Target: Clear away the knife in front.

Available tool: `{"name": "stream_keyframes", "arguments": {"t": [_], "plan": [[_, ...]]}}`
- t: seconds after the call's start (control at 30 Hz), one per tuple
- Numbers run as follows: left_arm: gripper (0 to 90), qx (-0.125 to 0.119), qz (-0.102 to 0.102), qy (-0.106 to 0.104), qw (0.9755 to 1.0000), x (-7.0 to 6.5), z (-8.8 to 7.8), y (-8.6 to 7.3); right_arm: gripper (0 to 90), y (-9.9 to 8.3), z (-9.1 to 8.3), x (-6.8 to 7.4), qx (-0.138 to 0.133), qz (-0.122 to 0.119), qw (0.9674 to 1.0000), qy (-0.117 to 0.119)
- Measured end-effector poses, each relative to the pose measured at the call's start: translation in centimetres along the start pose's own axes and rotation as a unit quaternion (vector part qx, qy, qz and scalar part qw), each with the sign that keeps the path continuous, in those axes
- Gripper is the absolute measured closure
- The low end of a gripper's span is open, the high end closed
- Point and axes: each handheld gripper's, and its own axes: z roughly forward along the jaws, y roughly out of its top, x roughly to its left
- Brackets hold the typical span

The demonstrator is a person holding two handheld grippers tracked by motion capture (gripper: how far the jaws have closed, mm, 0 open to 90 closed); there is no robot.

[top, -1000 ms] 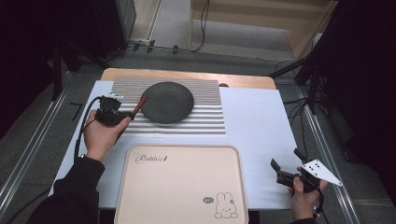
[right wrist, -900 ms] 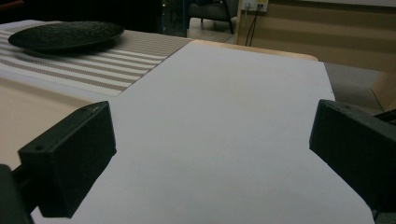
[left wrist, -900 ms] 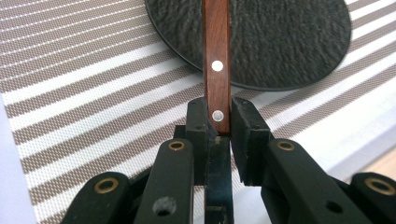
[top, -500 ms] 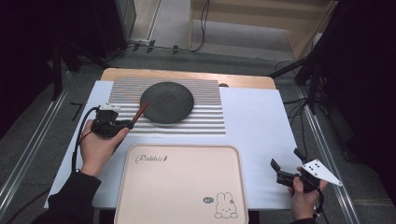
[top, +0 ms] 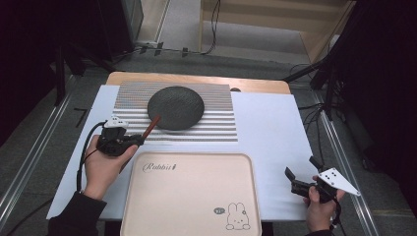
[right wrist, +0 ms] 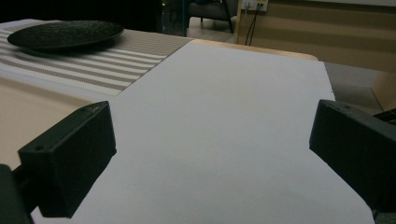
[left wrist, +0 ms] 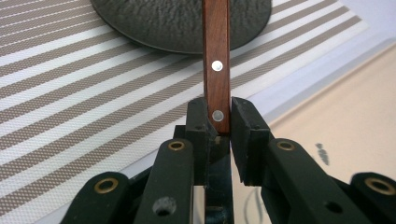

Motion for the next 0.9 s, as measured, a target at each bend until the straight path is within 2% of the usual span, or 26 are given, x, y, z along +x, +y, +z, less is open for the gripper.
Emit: {"name": "stream_keyframes", "arguments": {"t": [0.27, 0.43, 0.47, 0.57, 0.6, 0.9], "plan": [[77.4, -0.003, 0.01, -0.009, 0.9999, -1.7, -0.9, -0.9, 0.0, 0.0, 0.0, 0.0, 0.0, 0.001, 1.0, 0.0], [77.3, -0.003, 0.006, -0.023, 0.9997, -2.5, -1.1, -1.8, 0.0, 0.0, 0.0, 0.0, 0.0, -0.002, 1.0, 0.0], [77.3, -0.003, 0.002, -0.031, 0.9995, -3.0, -1.2, -2.4, 0.0, 0.0, 0.0, 0.0, 0.001, -0.001, 1.0, 0.0], [77.3, -0.002, 0.002, -0.035, 0.9994, -3.4, -1.2, -3.1, 0.0, 0.0, 0.0, 0.0, 0.0, -0.001, 1.0, 0.0], [77.3, 0.0, 0.0, -0.038, 0.9993, -3.8, -1.2, -3.8, 0.0, 0.0, 0.0, 0.0, 0.0, -0.001, 1.0, 0.0], [77.3, 0.003, -0.011, -0.049, 0.9987, -5.0, -1.7, -6.3, 0.0, 0.0, 0.0, 0.0, 0.0, 0.001, 1.0, 0.0]]}}
